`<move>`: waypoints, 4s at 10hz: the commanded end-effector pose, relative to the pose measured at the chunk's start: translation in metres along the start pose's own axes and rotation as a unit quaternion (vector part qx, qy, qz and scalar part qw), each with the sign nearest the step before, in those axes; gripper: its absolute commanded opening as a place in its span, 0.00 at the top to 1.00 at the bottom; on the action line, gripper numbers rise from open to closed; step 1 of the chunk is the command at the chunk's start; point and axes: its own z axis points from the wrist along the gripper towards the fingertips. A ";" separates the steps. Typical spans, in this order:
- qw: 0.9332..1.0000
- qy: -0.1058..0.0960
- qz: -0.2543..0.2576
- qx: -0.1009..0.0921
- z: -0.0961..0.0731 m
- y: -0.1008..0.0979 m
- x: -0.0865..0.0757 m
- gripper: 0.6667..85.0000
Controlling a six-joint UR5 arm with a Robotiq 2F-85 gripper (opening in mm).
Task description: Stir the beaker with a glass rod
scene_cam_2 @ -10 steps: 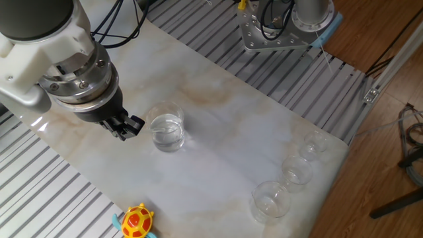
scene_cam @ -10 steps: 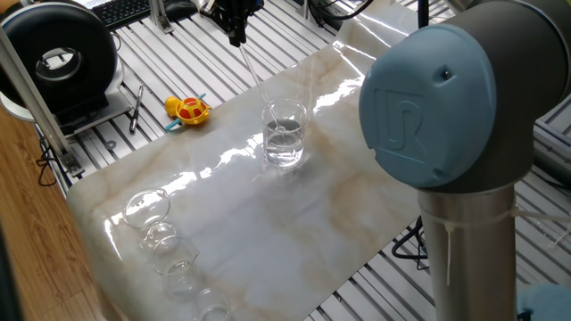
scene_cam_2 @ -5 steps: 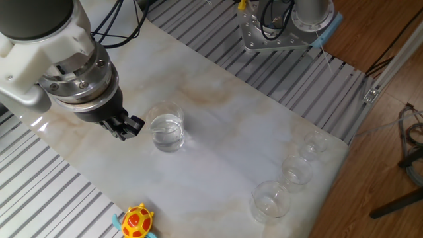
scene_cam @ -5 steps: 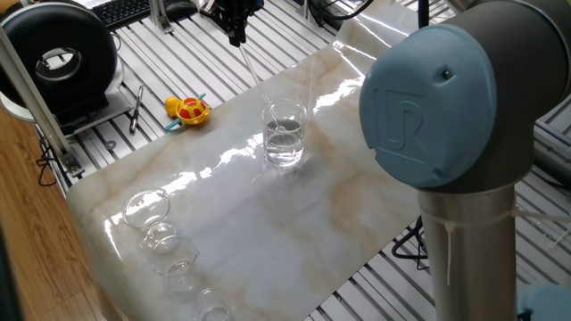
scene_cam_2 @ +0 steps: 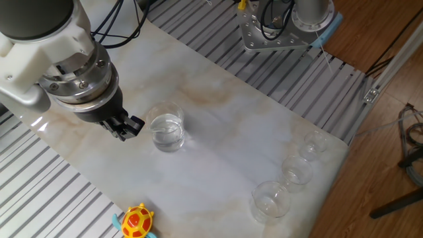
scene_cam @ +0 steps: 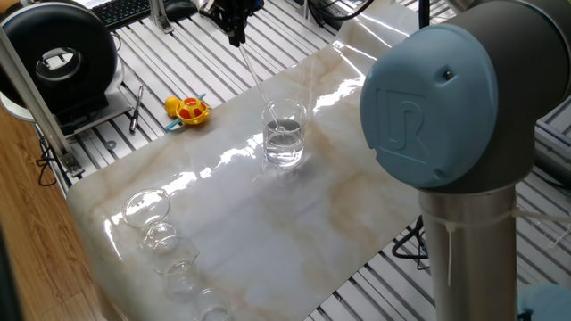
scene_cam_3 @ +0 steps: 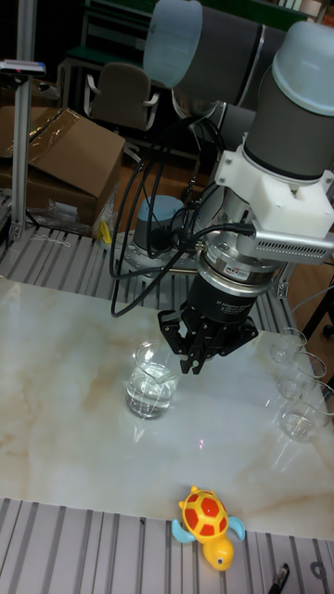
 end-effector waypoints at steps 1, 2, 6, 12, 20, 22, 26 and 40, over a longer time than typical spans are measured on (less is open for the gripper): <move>1.000 -0.003 0.001 -0.007 -0.001 0.003 0.000 0.78; 1.000 -0.003 0.002 -0.008 -0.001 0.003 0.000 0.78; 1.000 -0.001 0.008 -0.008 -0.002 0.004 0.002 0.86; 1.000 -0.002 0.008 -0.011 -0.003 0.004 0.001 0.92; 1.000 -0.001 0.009 -0.010 -0.003 0.002 0.002 1.00; 1.000 -0.001 0.009 -0.010 -0.004 0.002 0.003 1.00; 1.000 -0.004 0.012 -0.010 -0.007 0.002 0.002 1.00; 0.999 -0.030 0.010 -0.033 -0.041 -0.001 -0.006 1.00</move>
